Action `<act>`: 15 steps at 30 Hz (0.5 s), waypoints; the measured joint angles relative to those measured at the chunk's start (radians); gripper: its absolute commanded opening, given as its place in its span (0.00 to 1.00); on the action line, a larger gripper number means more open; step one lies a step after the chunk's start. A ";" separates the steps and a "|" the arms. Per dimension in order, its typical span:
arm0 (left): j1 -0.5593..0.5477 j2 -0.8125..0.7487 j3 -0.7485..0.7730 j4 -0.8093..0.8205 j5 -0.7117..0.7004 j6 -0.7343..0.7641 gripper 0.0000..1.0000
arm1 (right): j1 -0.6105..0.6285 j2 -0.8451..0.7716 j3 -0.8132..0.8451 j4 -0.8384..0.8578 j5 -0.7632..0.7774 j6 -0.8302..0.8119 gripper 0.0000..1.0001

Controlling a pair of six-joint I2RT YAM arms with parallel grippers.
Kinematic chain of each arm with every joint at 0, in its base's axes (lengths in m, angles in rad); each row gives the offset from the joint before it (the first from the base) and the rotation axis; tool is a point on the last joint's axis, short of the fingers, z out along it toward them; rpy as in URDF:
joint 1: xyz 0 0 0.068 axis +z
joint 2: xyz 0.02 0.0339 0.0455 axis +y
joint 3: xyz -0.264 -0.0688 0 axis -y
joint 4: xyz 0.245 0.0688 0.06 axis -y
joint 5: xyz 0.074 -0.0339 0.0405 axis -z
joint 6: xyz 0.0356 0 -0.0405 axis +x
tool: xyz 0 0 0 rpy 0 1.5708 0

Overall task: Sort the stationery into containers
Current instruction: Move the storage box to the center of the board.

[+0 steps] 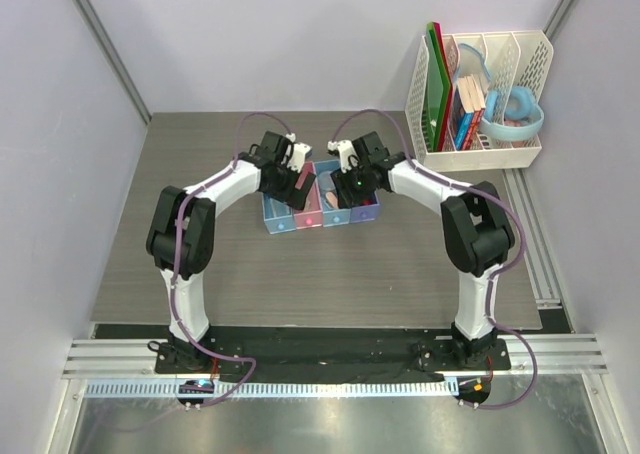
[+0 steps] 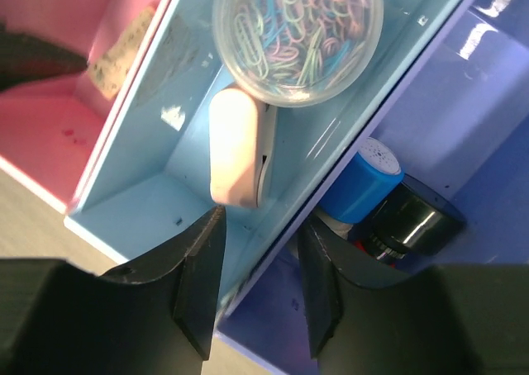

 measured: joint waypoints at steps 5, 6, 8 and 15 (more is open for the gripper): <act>-0.003 0.000 -0.001 0.000 0.016 0.005 0.91 | 0.015 -0.077 -0.100 0.016 0.002 0.021 0.46; -0.003 0.000 -0.001 0.000 0.021 0.005 0.91 | 0.018 -0.090 -0.116 0.018 0.002 0.026 0.46; -0.005 0.000 -0.001 0.000 0.027 0.005 0.91 | 0.026 -0.109 -0.140 0.017 0.000 0.033 0.45; -0.026 0.000 -0.001 -0.005 0.041 0.005 0.91 | 0.042 -0.159 -0.202 0.019 0.000 0.051 0.45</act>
